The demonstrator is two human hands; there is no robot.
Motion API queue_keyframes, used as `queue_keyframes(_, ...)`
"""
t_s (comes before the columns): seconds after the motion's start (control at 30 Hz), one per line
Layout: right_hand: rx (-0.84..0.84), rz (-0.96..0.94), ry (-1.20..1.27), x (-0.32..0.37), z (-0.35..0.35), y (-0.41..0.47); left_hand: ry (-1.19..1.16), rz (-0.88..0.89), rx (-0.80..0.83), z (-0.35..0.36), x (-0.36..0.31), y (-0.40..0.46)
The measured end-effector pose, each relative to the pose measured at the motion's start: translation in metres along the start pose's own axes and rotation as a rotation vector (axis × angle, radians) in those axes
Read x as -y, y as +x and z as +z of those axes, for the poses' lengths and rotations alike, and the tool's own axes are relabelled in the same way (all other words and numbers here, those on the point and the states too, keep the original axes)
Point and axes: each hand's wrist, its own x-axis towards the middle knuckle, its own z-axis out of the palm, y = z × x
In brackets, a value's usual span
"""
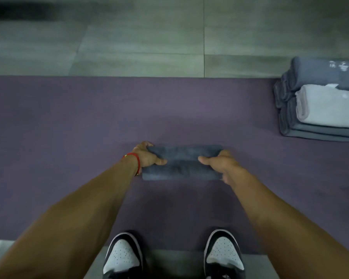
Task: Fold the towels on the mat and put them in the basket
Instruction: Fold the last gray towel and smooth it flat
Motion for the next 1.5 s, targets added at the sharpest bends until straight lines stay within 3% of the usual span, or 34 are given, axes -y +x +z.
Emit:
queue_keyframes(0.13, 0.181, 0.069, 0.191, -0.022, -0.04, -0.04, -0.092, 0.071, 0.161, 0.005, 0.014, -0.03)
queue_keyframes(0.23, 0.24, 0.072, 0.306, -0.027, -0.069, -0.074, -0.145, 0.15, 0.159, 0.012, -0.007, -0.073)
queue_keyframes(0.4, 0.146, -0.089, 0.439, -0.015, -0.138, -0.155, -0.138, 0.313, 0.23, 0.017, -0.075, -0.166)
queue_keyframes(0.53, 0.069, -0.31, 0.414, -0.003, -0.21, -0.213, -0.164, 0.466, 0.309, 0.016, -0.131, -0.225)
queue_keyframes(0.63, -0.028, -0.367, 0.425, 0.005, -0.264, -0.23, -0.148, 0.552, 0.419, 0.03, -0.17, -0.253)
queue_keyframes(0.87, -0.095, -0.288, 0.432, 0.013, -0.348, -0.171, -0.234, 0.49, 0.428, 0.112, -0.234, -0.226)
queue_keyframes(1.13, -0.192, -0.217, 0.482, 0.001, -0.421, -0.072, -0.358, 0.274, 0.462, 0.209, -0.284, -0.148)
queue_keyframes(1.33, -0.452, -0.315, 0.526, 0.001, -0.447, 0.009, -0.363, 0.436, 0.277, 0.265, -0.324, -0.081)
queue_keyframes(1.5, -0.686, -0.334, 0.289, 0.013, -0.451, 0.08, -0.328, 0.554, 0.078, 0.293, -0.35, -0.023)
